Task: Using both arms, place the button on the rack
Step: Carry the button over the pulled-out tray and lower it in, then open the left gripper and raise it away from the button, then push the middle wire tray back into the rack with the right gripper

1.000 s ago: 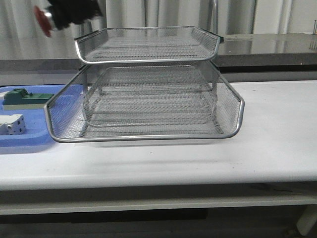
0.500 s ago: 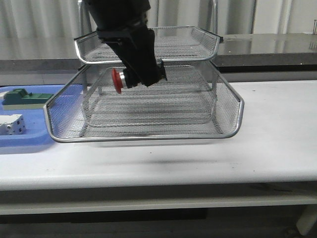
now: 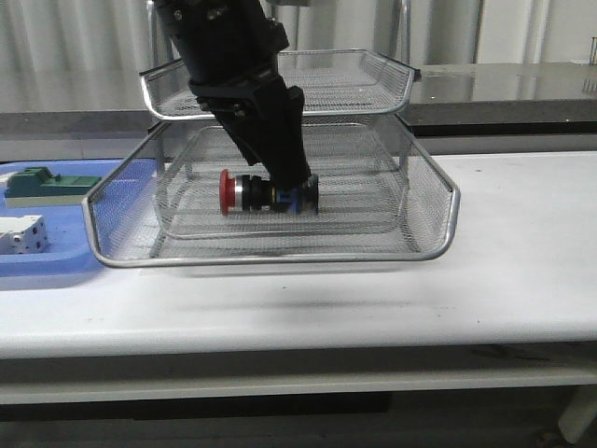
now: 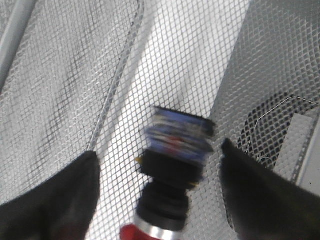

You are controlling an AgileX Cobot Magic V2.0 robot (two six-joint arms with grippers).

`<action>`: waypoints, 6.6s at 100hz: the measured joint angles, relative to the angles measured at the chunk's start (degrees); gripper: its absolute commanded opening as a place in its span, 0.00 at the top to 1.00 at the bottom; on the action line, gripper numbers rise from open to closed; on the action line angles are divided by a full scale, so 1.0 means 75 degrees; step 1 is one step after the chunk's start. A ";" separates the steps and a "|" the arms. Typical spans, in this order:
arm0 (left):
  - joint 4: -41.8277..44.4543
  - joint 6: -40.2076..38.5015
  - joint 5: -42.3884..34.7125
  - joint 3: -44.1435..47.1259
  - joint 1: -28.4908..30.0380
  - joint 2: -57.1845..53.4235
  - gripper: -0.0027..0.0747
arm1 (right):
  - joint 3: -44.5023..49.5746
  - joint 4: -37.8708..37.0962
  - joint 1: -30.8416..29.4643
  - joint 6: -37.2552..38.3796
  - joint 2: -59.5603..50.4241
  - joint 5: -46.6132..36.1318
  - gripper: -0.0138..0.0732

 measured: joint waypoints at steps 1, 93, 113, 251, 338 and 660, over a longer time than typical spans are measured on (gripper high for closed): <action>0.0000 0.0000 0.0000 0.0000 0.0000 0.0000 0.22 | 0.0000 0.0000 0.0000 0.0000 0.0000 0.0000 0.91; 0.0090 -0.1847 0.1793 -0.1773 0.1054 -0.1190 0.32 | 0.0000 0.0000 0.0000 0.0000 0.0000 0.0011 0.91; 0.0142 -0.2000 0.1798 -0.0721 0.1863 -0.2322 0.36 | 0.0000 0.0000 0.0000 0.0000 0.0000 0.0011 0.91; -0.0340 -0.2533 -0.8200 1.0870 0.2988 -1.0890 0.46 | 0.0000 0.0000 0.0000 0.0002 0.0000 0.0011 0.91; -0.0340 -0.2533 -0.8239 1.0899 0.2988 -1.0890 0.99 | 0.0000 0.0000 0.0000 0.0002 0.0000 0.0011 0.91; -0.0354 -0.2533 -0.8239 1.0915 0.2988 -1.0890 0.99 | -0.5785 0.0642 0.2832 -0.0177 0.9353 -0.1275 0.91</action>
